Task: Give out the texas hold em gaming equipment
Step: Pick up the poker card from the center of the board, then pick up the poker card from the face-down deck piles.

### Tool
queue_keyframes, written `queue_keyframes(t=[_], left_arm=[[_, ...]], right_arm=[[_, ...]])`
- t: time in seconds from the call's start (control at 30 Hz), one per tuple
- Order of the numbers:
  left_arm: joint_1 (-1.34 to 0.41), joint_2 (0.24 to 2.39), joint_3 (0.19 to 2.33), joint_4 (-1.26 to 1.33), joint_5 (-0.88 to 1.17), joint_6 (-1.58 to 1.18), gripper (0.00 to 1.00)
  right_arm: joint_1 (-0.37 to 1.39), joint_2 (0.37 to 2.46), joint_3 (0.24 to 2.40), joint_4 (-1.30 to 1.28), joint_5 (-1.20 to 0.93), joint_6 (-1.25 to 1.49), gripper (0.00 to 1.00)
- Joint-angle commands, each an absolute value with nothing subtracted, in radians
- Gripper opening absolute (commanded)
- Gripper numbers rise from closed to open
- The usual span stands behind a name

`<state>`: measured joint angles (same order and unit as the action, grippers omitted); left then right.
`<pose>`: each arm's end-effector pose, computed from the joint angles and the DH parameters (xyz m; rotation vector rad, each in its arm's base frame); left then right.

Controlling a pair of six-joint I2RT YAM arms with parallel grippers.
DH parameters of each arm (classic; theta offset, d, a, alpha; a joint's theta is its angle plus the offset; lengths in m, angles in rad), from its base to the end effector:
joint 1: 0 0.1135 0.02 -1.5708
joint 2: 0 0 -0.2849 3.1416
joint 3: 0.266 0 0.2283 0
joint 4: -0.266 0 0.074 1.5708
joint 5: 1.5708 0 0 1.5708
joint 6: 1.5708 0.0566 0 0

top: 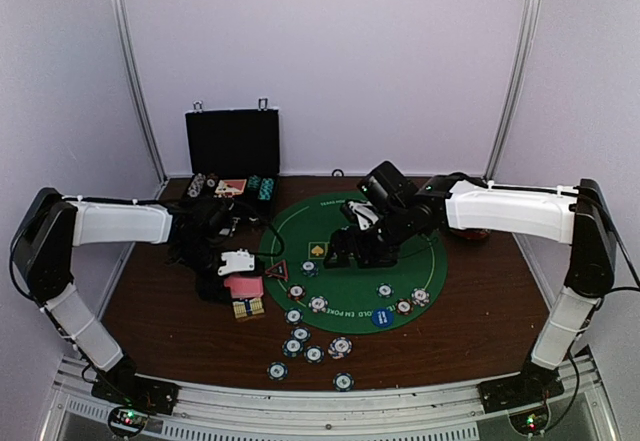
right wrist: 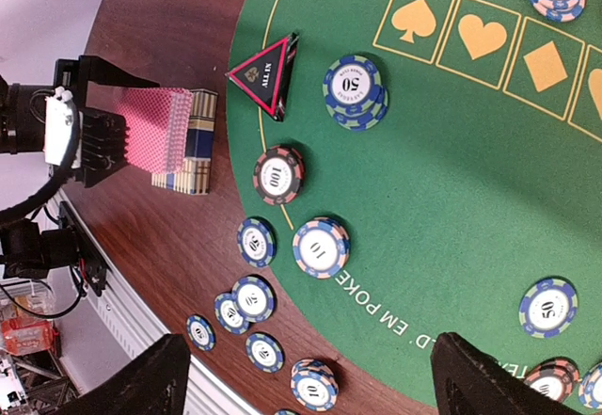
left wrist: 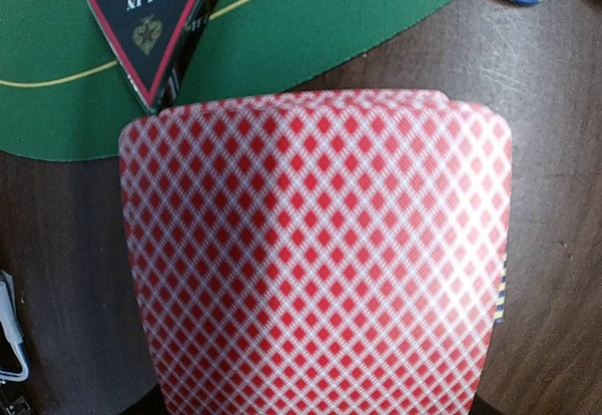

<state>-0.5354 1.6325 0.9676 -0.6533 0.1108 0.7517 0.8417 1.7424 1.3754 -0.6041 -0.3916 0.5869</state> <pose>0.2381 -0.1485 0.1831 1.7422 2.2888 -0.1192 0.2284 0.2881 0.2669 -0.5213 2.7307 0.9778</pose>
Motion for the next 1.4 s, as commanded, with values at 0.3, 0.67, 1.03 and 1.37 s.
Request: queue_keyframes(t=[0.3,0.67,1.03,1.37], left_arm=[[-0.529,1.527,1.107,-0.789,0.223,0.734,0.0],[-0.535,1.503,1.213,-0.894,0.296,0.704,0.0],[-0.544,1.51,1.273,-0.921,0.322,0.702,0.0],[-0.558,1.534,1.302,-0.94,0.316,0.707,0.0]], right_arm=[[0.848,1.818,1.382,-0.372,-0.585,0.73,0.93],[0.851,1.932,1.396,0.024,-0.774,0.986,0.93],[0.865,2.052,1.464,0.255,-0.86,1.159,0.87],[0.884,2.139,1.523,0.418,-0.888,1.275,0.77]])
